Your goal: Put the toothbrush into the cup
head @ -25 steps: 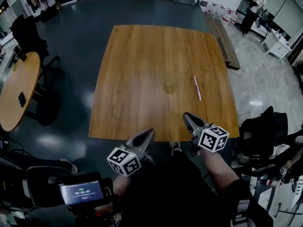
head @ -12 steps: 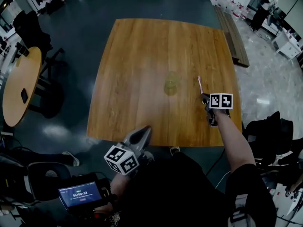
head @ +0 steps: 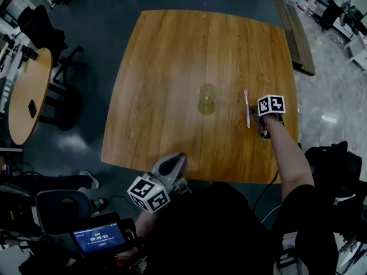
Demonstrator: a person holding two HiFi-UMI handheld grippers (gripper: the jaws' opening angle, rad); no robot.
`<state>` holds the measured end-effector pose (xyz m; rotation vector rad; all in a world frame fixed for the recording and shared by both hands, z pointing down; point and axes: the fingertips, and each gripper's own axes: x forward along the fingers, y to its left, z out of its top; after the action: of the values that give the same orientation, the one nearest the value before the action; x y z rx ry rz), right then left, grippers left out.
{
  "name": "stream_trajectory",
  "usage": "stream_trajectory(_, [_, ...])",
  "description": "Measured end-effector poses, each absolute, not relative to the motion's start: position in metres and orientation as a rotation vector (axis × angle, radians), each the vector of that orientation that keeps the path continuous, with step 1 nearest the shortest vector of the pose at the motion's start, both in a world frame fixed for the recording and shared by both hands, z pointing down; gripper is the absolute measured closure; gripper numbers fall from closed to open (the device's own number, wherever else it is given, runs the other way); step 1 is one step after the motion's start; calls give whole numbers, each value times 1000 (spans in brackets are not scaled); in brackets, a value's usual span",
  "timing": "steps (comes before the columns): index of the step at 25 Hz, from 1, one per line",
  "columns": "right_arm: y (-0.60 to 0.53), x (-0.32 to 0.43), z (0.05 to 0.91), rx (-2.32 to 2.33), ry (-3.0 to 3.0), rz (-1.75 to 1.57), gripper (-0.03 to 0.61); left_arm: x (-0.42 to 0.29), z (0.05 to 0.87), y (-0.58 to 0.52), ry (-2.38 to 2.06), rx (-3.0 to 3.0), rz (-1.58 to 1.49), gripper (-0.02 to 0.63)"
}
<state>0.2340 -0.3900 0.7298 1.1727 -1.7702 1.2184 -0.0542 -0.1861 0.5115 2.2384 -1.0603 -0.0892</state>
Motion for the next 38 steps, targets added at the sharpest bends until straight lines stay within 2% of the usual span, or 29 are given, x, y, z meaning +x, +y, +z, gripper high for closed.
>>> stream_trajectory(7, [-393,218,751,928,-1649,1225,538,-62,516,-189,-1115,2177,-99,611])
stream_trajectory(19, [-407,194,761,808,-1578,1228,524,-55,520,-189,-1152,2147,-97,611])
stream_trajectory(38, [-411,193,758,952,-1663,1152,537,-52,526,-195,-1103,2191,-84,611])
